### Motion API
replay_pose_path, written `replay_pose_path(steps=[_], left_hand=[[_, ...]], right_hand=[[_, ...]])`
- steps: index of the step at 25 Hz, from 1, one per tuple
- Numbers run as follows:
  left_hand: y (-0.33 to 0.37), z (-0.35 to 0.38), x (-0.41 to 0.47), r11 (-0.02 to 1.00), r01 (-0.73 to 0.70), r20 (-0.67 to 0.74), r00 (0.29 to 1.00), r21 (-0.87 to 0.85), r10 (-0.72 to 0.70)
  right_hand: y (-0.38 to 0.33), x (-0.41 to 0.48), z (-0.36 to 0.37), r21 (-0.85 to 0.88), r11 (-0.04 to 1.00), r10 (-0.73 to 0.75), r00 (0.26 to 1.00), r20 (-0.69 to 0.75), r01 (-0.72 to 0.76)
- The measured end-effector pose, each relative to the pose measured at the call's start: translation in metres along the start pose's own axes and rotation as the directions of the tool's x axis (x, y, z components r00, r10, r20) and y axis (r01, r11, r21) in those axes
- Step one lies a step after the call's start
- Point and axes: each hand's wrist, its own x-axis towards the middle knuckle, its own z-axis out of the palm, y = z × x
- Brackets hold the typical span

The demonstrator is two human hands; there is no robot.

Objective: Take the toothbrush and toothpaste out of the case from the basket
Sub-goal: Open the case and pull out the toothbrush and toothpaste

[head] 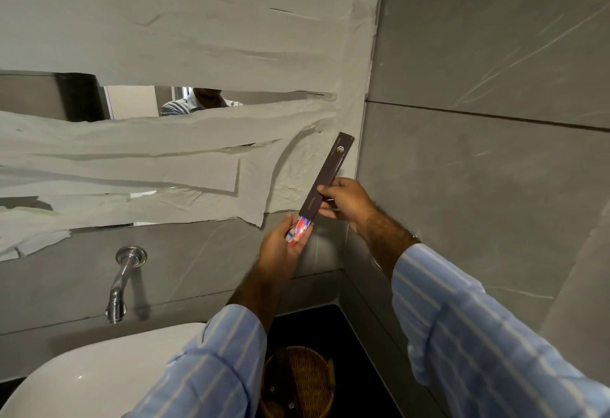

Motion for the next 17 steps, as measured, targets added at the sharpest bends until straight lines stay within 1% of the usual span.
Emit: replay_pose_path(steps=[4, 6, 7, 8, 10, 11, 12, 14, 17], left_hand=[[-0.007, -0.01, -0.001, 0.972, -0.122, 0.1, 0.99, 0.2, 0.103], [-0.006, -0.012, -0.003, 0.922, -0.161, 0.13, 0.984, 0.352, 0.122], [-0.005, -0.014, -0.003, 0.864, -0.193, 0.145, 0.979, 0.465, 0.141], [-0.003, -0.014, -0.003, 0.772, -0.233, 0.164, 0.972, 0.591, 0.168], [0.003, -0.015, -0.001, 0.526, -0.294, 0.21, 0.954, 0.798, 0.215], [0.005, -0.016, 0.001, 0.421, -0.303, 0.225, 0.948, 0.855, 0.226], [0.008, -0.018, 0.002, 0.354, -0.303, 0.232, 0.945, 0.885, 0.228], [0.012, -0.025, 0.003, 0.287, -0.291, 0.23, 0.946, 0.913, 0.227], [0.014, -0.046, 0.004, 0.239, -0.266, 0.223, 0.956, 0.934, 0.191]], right_hand=[[0.002, 0.002, -0.003, 0.043, 0.999, 0.009, 0.996, -0.089, -0.005], [0.004, 0.003, -0.003, 0.051, 0.999, 0.021, 0.993, -0.114, -0.015], [0.005, 0.003, -0.003, 0.049, 0.999, 0.026, 0.992, -0.123, -0.02], [0.006, 0.004, -0.004, 0.042, 0.999, 0.028, 0.991, -0.128, -0.023], [0.007, 0.006, -0.007, 0.014, 1.0, 0.021, 0.989, -0.146, -0.019], [0.006, 0.007, -0.009, 0.001, 1.0, 0.01, 0.986, -0.164, -0.009], [0.004, 0.007, -0.012, -0.005, 1.0, -0.004, 0.983, -0.186, 0.003], [0.0, 0.008, -0.021, 0.005, 0.999, -0.041, 0.97, -0.241, 0.043], [-0.005, 0.004, -0.036, -0.005, 0.995, -0.099, 0.936, -0.337, 0.104]])
